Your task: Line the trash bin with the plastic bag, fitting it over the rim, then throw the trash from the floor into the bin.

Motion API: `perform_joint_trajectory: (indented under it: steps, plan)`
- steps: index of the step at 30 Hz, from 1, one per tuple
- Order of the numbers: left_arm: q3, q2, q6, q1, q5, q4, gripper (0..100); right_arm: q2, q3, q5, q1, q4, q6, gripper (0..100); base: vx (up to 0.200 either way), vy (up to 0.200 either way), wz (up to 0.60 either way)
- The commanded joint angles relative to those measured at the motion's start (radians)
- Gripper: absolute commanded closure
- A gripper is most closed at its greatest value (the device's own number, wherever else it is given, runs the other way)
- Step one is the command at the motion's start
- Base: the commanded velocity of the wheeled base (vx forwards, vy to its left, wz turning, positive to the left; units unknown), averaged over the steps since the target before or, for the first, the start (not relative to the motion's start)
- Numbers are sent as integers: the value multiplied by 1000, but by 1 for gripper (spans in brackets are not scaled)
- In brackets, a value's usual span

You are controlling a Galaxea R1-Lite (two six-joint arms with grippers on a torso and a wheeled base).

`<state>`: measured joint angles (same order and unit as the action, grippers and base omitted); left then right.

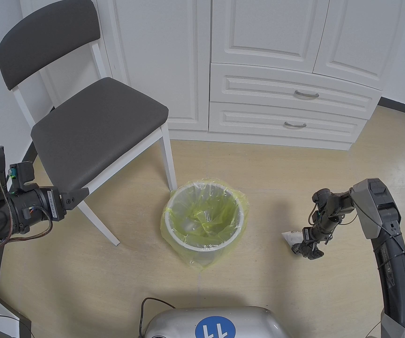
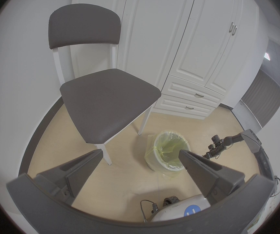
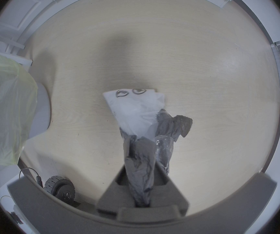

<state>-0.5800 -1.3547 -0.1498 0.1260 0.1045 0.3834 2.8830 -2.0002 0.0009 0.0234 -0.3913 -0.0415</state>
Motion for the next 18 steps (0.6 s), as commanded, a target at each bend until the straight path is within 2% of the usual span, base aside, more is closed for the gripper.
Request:
perform_joint_trajectory:
  steps: [1, 18]
  plan:
    - [3, 6, -1, 0, 1, 2, 0, -1, 0, 1, 0, 0, 0, 100, 0, 0, 0]
    - [25, 43, 33, 1, 1, 15, 0, -4, 0, -9, 0, 6, -11, 100, 0, 0, 0]
